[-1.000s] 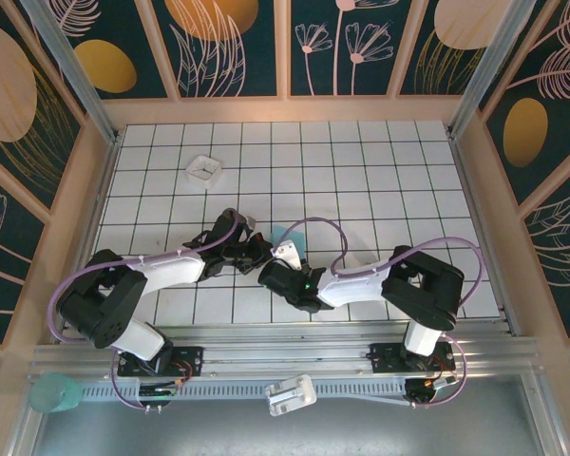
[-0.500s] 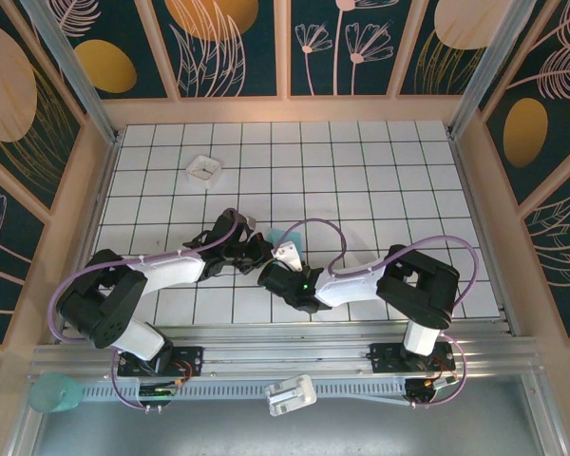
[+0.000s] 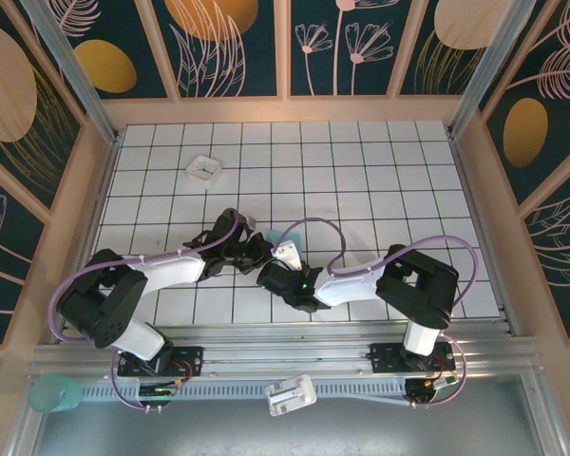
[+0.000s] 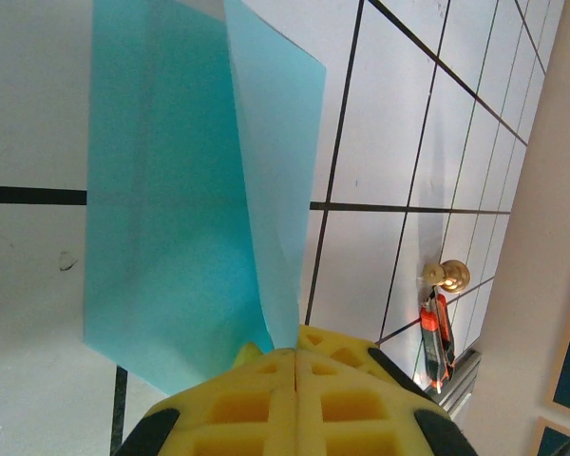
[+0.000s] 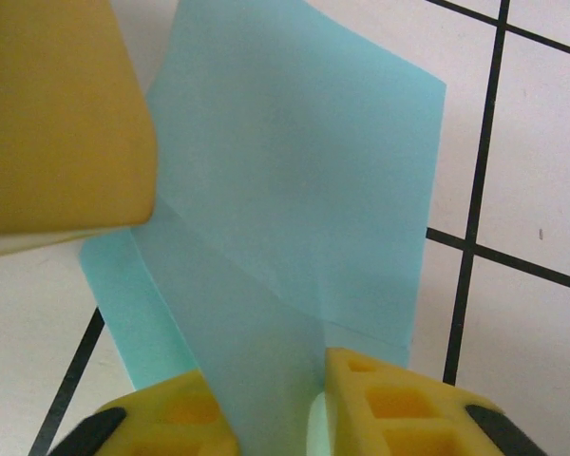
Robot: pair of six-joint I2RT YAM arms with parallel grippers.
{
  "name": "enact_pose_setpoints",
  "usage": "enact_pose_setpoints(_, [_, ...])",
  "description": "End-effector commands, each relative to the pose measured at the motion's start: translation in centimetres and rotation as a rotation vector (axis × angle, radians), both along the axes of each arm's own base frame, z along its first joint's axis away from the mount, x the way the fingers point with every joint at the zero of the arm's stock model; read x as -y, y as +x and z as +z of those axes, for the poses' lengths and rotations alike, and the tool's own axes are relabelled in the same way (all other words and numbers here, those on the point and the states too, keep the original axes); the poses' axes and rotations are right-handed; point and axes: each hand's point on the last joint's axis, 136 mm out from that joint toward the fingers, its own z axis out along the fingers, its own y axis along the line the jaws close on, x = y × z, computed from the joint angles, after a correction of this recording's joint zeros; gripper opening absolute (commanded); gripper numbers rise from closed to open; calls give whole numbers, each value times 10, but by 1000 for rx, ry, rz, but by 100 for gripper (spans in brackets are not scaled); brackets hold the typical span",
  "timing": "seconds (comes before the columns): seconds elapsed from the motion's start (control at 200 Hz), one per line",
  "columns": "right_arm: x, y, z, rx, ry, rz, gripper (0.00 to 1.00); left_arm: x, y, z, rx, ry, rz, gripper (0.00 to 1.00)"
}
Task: Fold a paper plane with a square sheet of paper (pick it up from the middle)
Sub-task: Fourth fold the wing at the center of the table.
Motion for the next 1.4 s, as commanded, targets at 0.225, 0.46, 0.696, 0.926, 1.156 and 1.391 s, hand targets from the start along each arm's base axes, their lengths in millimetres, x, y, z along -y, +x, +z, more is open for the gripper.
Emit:
enact_pose_setpoints(0.225, [7,2,-1,23,-16,-46,10,1,-5,-1,-61,8,9,0])
enact_pose_setpoints(0.46, [7,0,-3,-15,74,-12,5,-2,0,6,-19,19,20,2])
enact_pose_setpoints(0.696, [12,-9,-10,-79,189,10,4,-7,6,21,46,21,42,21])
enact_pose_setpoints(0.926, [7,-21,-10,-182,385,37,6,-11,7,29,91,11,61,29])
enact_pose_setpoints(1.156, [9,-28,-13,-294,540,36,7,-10,1,21,74,-9,43,30])
enact_pose_setpoints(1.391, [18,-31,-20,-395,623,6,7,-6,-3,19,76,-33,17,32])
